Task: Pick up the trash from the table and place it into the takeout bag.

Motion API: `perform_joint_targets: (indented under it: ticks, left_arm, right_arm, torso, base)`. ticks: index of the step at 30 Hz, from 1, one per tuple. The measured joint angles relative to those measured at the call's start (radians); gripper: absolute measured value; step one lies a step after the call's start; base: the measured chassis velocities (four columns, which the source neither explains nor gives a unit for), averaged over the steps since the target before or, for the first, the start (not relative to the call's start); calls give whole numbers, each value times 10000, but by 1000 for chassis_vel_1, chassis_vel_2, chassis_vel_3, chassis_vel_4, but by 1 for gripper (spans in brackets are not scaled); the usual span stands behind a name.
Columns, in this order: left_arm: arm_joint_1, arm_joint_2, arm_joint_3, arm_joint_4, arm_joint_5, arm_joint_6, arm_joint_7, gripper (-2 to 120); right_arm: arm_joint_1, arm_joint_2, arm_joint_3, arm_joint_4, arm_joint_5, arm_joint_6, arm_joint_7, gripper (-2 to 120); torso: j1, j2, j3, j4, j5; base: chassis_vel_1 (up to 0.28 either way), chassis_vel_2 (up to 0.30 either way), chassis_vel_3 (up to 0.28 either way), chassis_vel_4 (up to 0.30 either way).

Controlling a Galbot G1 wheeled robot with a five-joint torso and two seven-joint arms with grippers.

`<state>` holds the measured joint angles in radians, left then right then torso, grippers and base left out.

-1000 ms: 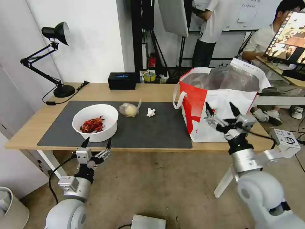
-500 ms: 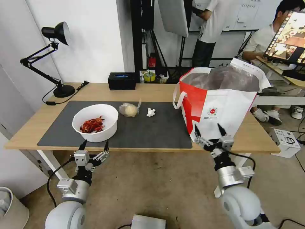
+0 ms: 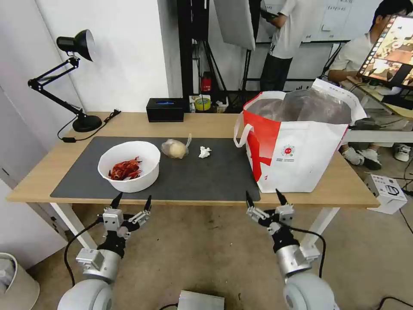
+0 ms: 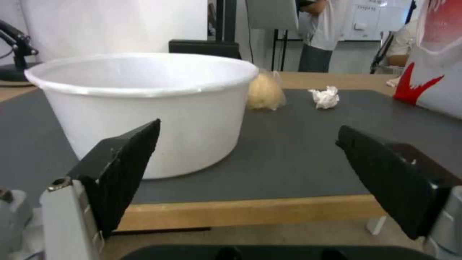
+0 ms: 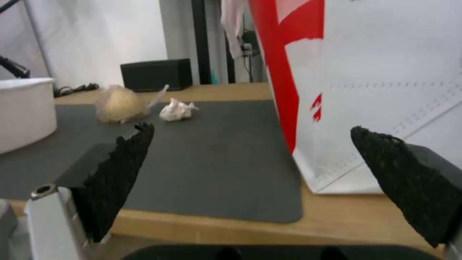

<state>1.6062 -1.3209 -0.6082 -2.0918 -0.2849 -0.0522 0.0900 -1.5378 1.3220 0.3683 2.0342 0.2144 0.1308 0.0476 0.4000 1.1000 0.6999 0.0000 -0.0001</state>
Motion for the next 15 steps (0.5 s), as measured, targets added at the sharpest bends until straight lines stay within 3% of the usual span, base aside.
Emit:
perform_joint_targets:
  ticks: [15]
  left_arm:
    - [31, -47, -23, 33, 4, -41, 18, 100]
  right_arm:
    - [41, -44, -99, 78, 15, 20, 7, 100]
  torso:
    - [0, 0, 0, -1, 0]
  base:
    - [0, 0, 0, 0]
